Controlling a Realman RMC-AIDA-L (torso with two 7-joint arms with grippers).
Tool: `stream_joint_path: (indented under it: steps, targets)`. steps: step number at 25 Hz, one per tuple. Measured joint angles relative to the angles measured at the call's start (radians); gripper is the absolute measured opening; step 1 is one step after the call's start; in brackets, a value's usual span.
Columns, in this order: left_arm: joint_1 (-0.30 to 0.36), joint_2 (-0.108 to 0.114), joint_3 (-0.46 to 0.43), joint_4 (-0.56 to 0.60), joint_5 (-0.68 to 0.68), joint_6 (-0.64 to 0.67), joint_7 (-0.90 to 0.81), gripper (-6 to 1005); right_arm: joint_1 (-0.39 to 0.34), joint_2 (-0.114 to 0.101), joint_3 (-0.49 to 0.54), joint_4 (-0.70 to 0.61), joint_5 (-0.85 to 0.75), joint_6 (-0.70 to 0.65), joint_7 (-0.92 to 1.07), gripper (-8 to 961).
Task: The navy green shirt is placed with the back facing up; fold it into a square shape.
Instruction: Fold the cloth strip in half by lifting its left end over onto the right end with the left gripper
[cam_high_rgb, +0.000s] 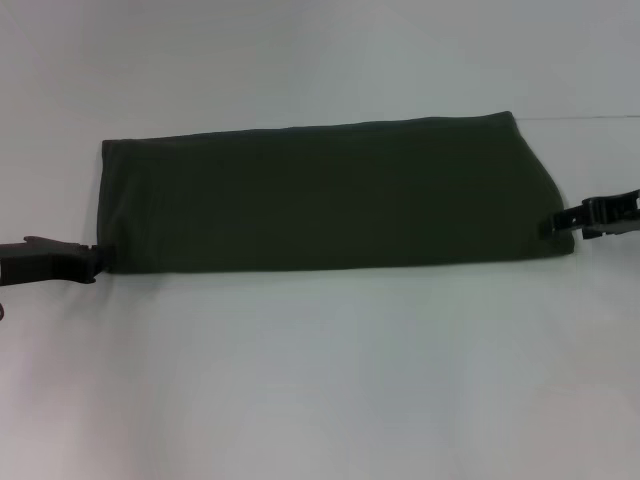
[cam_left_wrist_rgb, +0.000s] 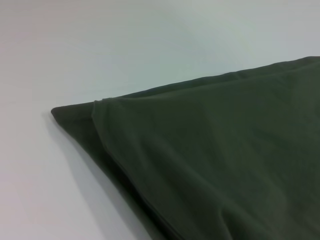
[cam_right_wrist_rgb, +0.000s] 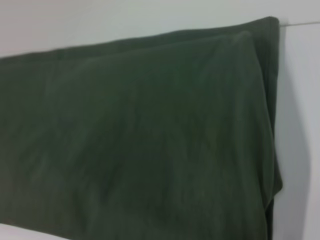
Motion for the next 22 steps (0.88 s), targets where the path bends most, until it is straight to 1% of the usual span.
stream_joint_path:
  steps: [5,10,13,16,22]
  targets:
    - [0.000,0.000,0.000,0.000,0.000,0.000,0.000,17,0.006,0.011,-0.021,0.035,-0.001,0.064,-0.012,762]
    - [-0.001,0.001,0.000,0.000,-0.003,0.000,-0.001,17,0.006,0.034,-0.029,0.040,-0.002,0.111,-0.032,761]
    - [-0.002,0.001,0.000,0.000,-0.003,0.000,-0.001,17,0.006,0.044,-0.030,0.041,-0.001,0.129,-0.042,761]
    - [-0.003,0.001,0.000,0.000,-0.002,0.000,-0.004,17,0.006,0.050,-0.030,0.043,-0.002,0.143,-0.048,760]
    - [-0.003,0.001,0.000,0.000,-0.002,0.005,-0.008,17,0.008,0.054,-0.035,0.046,-0.002,0.154,-0.050,758]
